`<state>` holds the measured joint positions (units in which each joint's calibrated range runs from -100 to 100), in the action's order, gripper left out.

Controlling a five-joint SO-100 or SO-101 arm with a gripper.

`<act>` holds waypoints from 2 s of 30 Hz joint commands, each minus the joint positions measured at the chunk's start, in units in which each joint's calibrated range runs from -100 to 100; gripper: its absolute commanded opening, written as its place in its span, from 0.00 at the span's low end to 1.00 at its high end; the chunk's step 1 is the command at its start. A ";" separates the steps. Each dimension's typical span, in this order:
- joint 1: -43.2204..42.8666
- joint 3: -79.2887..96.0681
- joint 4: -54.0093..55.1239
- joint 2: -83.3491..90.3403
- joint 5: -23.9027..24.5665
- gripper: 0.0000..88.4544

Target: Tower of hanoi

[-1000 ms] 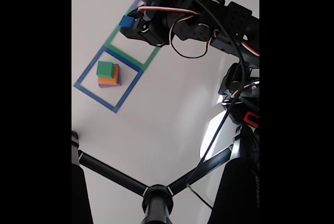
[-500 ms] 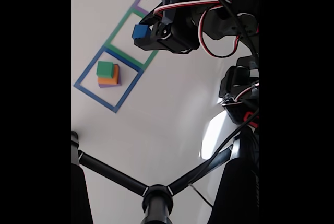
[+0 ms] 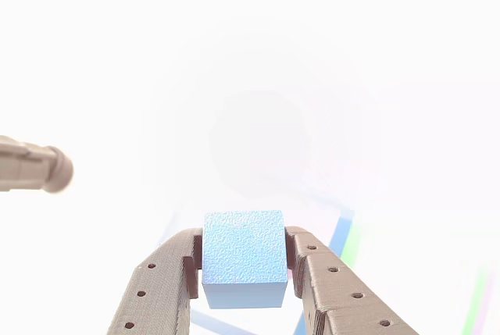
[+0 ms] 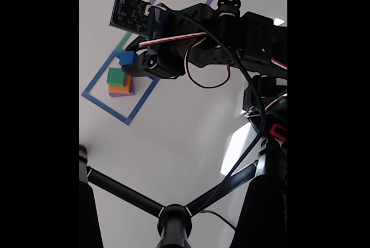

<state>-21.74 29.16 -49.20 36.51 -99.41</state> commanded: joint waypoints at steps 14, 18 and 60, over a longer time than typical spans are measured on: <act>-0.22 23.94 50.25 -14.67 -0.59 0.03; 0.35 25.03 54.06 -17.18 -0.59 0.03; 1.79 32.57 68.06 -20.73 -0.59 0.28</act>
<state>-20.18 63.01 17.34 14.82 -99.41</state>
